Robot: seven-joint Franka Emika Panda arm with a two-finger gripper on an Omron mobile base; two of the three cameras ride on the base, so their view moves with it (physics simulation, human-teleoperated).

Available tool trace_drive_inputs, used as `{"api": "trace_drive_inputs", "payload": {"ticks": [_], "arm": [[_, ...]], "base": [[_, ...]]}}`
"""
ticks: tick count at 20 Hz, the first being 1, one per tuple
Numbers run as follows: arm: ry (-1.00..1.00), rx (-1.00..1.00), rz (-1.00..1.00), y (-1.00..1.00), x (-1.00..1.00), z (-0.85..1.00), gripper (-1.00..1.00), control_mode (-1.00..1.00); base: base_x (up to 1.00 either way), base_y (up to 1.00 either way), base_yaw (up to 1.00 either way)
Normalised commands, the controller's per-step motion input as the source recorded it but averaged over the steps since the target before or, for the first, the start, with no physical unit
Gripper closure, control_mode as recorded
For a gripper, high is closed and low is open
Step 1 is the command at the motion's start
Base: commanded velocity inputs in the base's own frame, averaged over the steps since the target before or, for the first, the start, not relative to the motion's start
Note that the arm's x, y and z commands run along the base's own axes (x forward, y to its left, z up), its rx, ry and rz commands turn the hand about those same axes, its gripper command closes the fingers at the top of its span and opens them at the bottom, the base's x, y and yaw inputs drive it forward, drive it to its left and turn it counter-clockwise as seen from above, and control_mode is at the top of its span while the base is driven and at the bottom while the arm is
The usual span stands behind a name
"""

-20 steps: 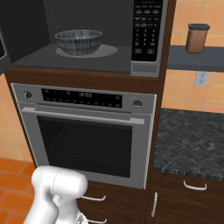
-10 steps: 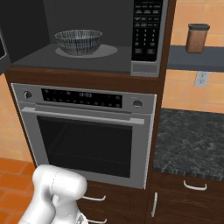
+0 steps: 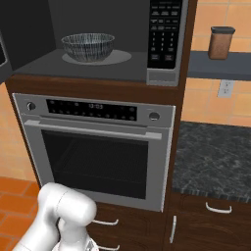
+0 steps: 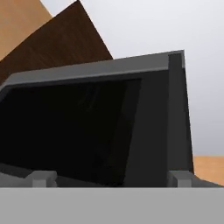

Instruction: Open the microwave, place the bowl with waffle inside the microwave, then close the microwave door and turn it on.

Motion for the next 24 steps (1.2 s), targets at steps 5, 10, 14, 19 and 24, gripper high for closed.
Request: {"api": "trace_drive_inputs", "payload": {"ticks": [5,10,14,19,24], "arm": [[-0.03,0.0,-0.09,-0.07,1.0,-0.19,-1.0,-1.0],[0.0,0.01,0.03,-0.43,1.0,-0.13,-1.0,-1.0],[0.0,0.06,0.16,-0.72,1.0,-0.05,-1.0,-1.0],[0.17,0.15,0.19,-0.82,1.0,0.0,-1.0,-1.0],[0.27,0.19,0.18,-0.76,1.0,0.0,-1.0,-1.0]], "base": [[0.0,0.0,0.0],[0.0,0.0,0.0],[0.0,0.0,0.0],[0.0,0.0,0.0],[0.0,0.0,0.0]]}}
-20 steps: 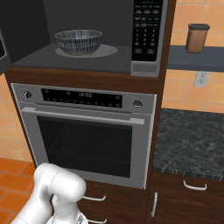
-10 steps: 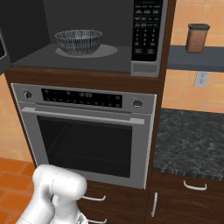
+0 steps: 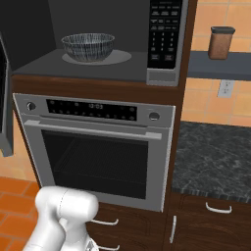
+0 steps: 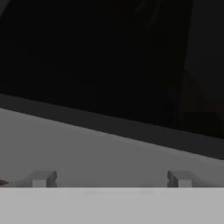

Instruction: Open the microwave, place the bowl with waffle inside the microwave, then close the microwave door and turn it on.

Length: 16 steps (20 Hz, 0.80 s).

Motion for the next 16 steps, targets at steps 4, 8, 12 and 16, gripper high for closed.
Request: {"api": "trace_drive_inputs", "payload": {"ticks": [4,8,12,16], "arm": [[0.33,0.19,0.16,-0.7,1.0,0.0,-1.0,-1.0],[0.36,0.2,0.15,-0.67,1.0,0.0,-1.0,-1.0],[0.38,0.2,0.16,-0.67,1.0,0.01,-1.0,-1.0],[0.26,0.19,0.25,-0.74,1.0,0.0,-1.0,-1.0]], "base": [[0.0,0.0,0.0],[0.0,0.0,0.0],[0.0,0.0,0.0],[0.0,0.0,0.0]]}}
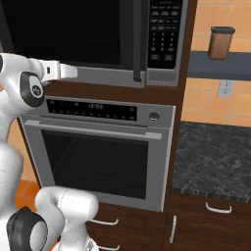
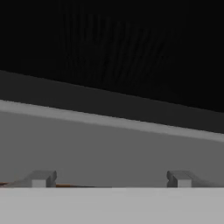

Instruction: Open the microwave, place the bowl with waffle inside the microwave, then close the microwave door and turn it on.

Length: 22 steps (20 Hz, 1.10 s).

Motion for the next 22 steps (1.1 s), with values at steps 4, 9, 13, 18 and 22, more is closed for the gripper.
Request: {"api": "trace_drive_inputs", "payload": {"ticks": [4,9,13,18,22], "arm": [[0.21,0.21,0.25,-0.57,0.96,0.0,-1.0,-1.0],[0.0,0.01,0.03,-0.05,0.0,0.0,-1.0,-1.0],[-0.24,0.0,0.0,-0.15,-1.0,0.0,-1.0,-1.0],[-0.39,0.14,-0.02,-0.77,-1.0,0.07,-1.0,-1.0],[-0.13,0.51,-0.11,-1.0,-0.92,0.18,-1.0,-1.0]], "base": [[0.0,0.0,0.0],[0.0,0.0,0.0],[0.0,0.0,0.0],[0.0,0.0,0.0],[0.0,0.0,0.0]]}}
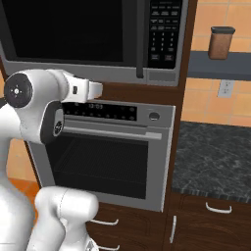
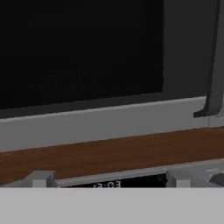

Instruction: Open the microwave, place the bowl with waffle inside the microwave, then close the microwave door and turn it on.

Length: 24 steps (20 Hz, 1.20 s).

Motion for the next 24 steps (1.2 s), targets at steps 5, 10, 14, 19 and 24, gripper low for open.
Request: {"api": "trace_drive_inputs", "payload": {"ticks": [5,10,14,19,24], "arm": [[-0.06,0.62,-0.16,-1.0,-0.7,0.63,1.0,-1.0],[0.01,0.61,-0.18,-1.0,-0.26,0.55,1.0,-1.0],[0.03,0.85,-0.17,-1.0,-0.09,0.06,1.0,-1.0],[-0.26,0.88,-0.17,-0.73,-0.35,-0.57,1.0,-1.0],[-0.5,0.9,-0.16,-0.12,-0.13,-0.23,1.0,-1.0]], "base": [[0.0,0.0,0.0],[0.0,0.0,0.0],[0.0,0.0,0.0],[0.0,0.0,0.0],[0.0,0.0,0.0]]}}
